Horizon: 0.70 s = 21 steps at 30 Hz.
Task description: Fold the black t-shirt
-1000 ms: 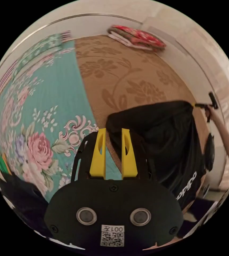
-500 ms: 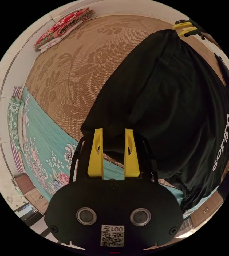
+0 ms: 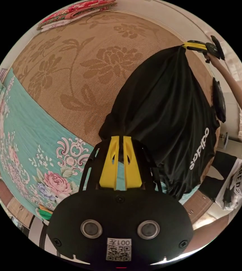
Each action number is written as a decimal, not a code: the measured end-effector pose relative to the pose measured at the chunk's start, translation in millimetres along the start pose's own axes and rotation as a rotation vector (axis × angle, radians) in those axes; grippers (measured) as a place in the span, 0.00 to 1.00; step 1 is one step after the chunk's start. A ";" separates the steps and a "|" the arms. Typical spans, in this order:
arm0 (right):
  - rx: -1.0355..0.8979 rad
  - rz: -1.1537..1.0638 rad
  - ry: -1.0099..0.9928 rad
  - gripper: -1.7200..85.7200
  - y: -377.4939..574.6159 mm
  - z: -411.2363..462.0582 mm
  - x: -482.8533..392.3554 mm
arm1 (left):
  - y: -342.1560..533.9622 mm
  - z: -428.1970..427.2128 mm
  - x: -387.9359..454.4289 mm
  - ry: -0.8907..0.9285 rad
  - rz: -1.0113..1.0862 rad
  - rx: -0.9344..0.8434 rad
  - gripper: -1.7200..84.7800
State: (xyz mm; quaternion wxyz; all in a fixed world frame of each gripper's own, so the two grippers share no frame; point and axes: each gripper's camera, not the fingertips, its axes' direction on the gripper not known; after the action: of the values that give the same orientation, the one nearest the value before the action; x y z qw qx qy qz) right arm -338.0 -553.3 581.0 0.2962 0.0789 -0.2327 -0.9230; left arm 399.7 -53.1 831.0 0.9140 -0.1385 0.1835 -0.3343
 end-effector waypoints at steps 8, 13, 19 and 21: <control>-0.044 0.011 0.052 0.02 28.5 36.6 -25.8 | 31.5 30.3 -19.8 -0.285 -0.105 -0.070 0.01; 0.006 0.078 0.023 0.03 44.9 55.7 -38.1 | 60.1 61.5 -29.2 -0.169 -0.144 0.039 0.01; -0.083 0.164 0.081 0.08 69.9 96.6 -59.6 | 108.5 121.7 -24.9 -0.359 -0.291 0.066 0.01; -0.026 0.222 0.118 0.09 89.5 93.6 -66.8 | 138.4 131.6 -18.9 -0.406 -0.362 0.146 0.01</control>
State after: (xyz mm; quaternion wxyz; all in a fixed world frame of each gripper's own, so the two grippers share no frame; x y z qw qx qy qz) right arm -264.6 -542.6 706.4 0.4108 0.1032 -0.2101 -0.8812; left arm 520.1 78.8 901.3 0.8649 -0.1672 -0.0556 -0.4700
